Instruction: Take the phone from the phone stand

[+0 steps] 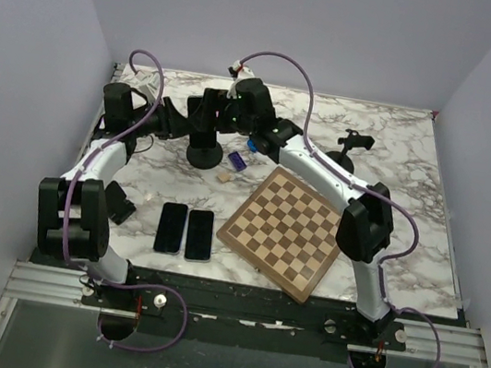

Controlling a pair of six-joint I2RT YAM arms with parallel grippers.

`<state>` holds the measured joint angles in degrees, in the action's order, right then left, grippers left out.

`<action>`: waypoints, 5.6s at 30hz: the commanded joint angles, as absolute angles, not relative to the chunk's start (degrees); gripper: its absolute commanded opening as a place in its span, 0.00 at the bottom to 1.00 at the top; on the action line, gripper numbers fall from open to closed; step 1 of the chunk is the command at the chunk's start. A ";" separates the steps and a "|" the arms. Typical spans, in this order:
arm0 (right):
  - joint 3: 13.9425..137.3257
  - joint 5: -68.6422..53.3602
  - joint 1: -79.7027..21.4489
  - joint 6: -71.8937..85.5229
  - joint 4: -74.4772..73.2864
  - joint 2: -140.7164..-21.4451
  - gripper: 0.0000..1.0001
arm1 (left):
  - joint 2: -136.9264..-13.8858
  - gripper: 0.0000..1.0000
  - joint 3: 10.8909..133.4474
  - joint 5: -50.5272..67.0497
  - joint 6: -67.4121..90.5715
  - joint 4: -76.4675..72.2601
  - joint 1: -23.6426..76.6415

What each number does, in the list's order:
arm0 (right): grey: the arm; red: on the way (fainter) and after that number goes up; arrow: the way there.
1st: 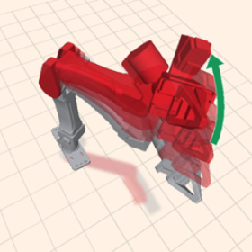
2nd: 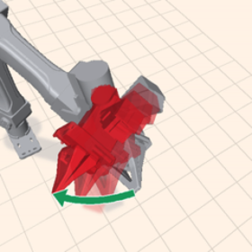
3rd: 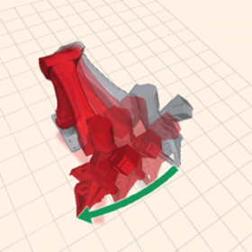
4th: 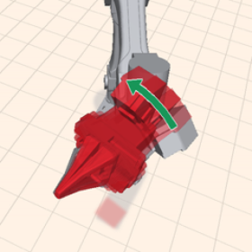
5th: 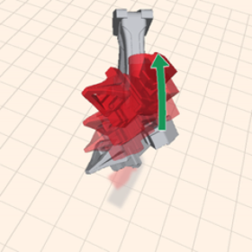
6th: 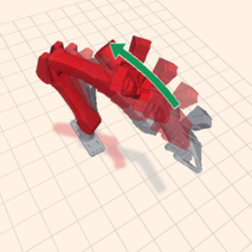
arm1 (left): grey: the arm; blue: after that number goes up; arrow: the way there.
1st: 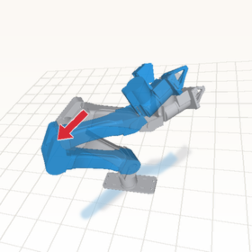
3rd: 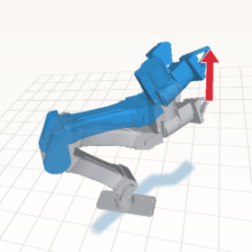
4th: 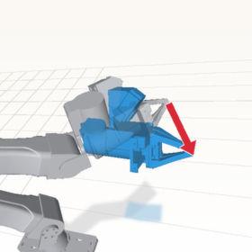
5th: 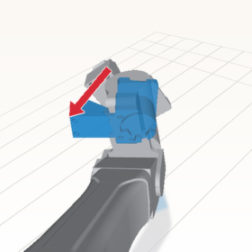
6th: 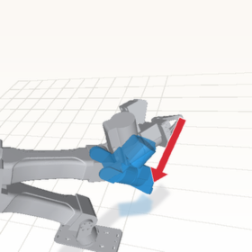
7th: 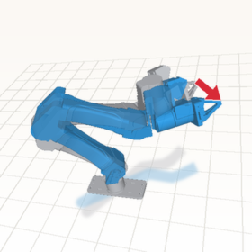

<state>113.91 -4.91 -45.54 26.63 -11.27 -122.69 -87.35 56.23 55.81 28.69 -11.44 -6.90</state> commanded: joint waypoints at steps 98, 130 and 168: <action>115.34 -14.50 -44.56 21.77 -6.97 -122.65 0.01 | -75.48 0.58 52.03 38.16 23.82 -8.62 -2.01; 116.13 -15.65 -44.65 23.11 -6.86 -123.57 0.01 | -77.52 0.42 52.49 42.03 24.26 -10.63 -0.18; 104.08 -25.97 -37.34 28.97 5.84 -117.81 0.68 | -80.22 0.00 51.90 48.56 26.62 -13.44 -2.02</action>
